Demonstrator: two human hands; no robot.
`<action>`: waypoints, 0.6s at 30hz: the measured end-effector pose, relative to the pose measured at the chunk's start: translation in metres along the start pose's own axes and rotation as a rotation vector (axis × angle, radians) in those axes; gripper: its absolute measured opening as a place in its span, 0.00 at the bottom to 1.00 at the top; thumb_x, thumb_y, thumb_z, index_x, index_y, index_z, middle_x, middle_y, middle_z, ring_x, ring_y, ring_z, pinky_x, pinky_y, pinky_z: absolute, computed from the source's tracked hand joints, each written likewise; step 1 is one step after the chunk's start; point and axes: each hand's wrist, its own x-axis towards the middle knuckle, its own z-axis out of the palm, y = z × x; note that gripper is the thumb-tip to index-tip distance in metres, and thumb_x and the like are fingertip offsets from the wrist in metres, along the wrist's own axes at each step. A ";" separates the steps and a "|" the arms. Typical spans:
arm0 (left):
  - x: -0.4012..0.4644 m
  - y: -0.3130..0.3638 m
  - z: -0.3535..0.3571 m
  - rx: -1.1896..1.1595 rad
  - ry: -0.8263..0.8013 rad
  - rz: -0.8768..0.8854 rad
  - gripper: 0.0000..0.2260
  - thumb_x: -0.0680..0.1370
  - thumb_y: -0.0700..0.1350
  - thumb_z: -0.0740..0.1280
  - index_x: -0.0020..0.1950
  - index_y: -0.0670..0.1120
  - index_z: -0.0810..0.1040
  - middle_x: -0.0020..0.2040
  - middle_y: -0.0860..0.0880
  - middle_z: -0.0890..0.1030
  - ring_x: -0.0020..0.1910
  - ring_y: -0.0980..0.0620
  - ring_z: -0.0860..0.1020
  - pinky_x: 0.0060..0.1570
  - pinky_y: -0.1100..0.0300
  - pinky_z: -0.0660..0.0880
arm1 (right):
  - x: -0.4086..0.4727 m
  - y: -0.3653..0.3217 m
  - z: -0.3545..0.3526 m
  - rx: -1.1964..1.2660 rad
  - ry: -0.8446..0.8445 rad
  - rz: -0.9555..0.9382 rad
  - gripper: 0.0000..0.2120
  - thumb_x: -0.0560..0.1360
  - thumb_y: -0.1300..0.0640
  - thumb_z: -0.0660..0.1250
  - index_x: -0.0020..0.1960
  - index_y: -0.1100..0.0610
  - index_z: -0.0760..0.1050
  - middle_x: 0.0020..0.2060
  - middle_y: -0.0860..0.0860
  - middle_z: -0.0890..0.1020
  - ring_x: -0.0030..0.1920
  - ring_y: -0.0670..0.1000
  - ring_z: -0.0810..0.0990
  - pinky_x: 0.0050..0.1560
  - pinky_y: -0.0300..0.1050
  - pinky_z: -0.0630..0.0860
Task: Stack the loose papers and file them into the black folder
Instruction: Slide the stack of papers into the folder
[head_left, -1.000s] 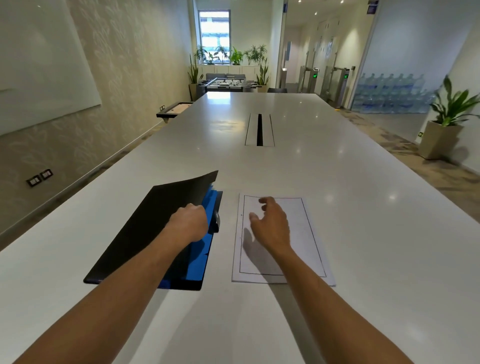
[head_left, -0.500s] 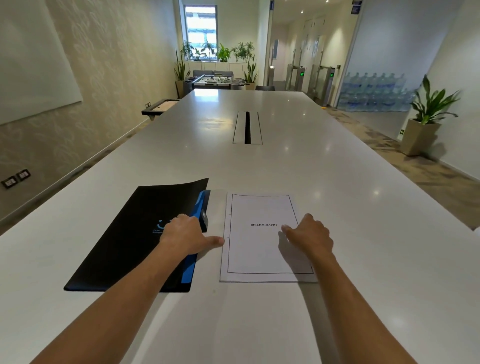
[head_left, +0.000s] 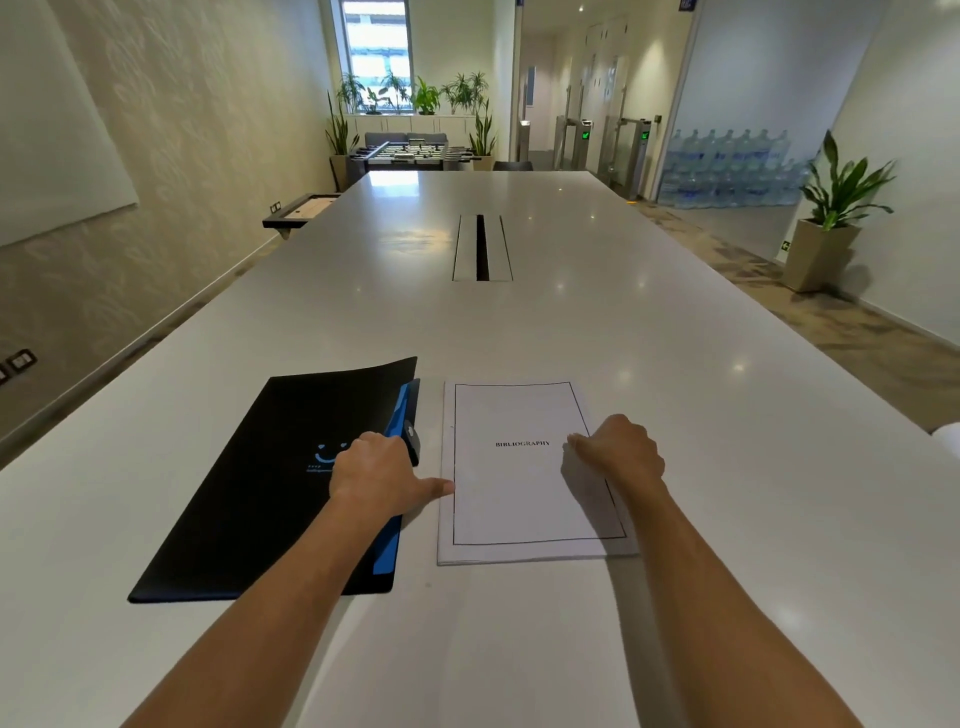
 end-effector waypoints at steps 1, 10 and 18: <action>0.000 0.000 0.000 -0.003 0.000 0.001 0.38 0.61 0.78 0.60 0.46 0.43 0.72 0.46 0.45 0.77 0.37 0.52 0.77 0.38 0.59 0.79 | 0.004 0.001 -0.001 0.038 -0.008 0.020 0.10 0.72 0.52 0.66 0.40 0.58 0.69 0.38 0.52 0.73 0.42 0.58 0.72 0.44 0.46 0.68; 0.001 -0.001 0.001 -0.005 0.006 0.020 0.37 0.62 0.78 0.60 0.44 0.43 0.73 0.43 0.45 0.75 0.37 0.52 0.77 0.41 0.58 0.79 | 0.026 0.009 -0.003 0.213 -0.101 0.022 0.09 0.72 0.54 0.64 0.39 0.60 0.69 0.35 0.53 0.73 0.33 0.53 0.71 0.33 0.41 0.65; -0.002 -0.001 0.000 -0.024 -0.007 0.012 0.37 0.62 0.78 0.60 0.45 0.43 0.74 0.46 0.45 0.77 0.37 0.51 0.78 0.40 0.58 0.80 | 0.026 0.001 0.006 0.364 -0.189 0.044 0.30 0.69 0.54 0.66 0.66 0.68 0.64 0.58 0.63 0.75 0.56 0.62 0.76 0.47 0.49 0.72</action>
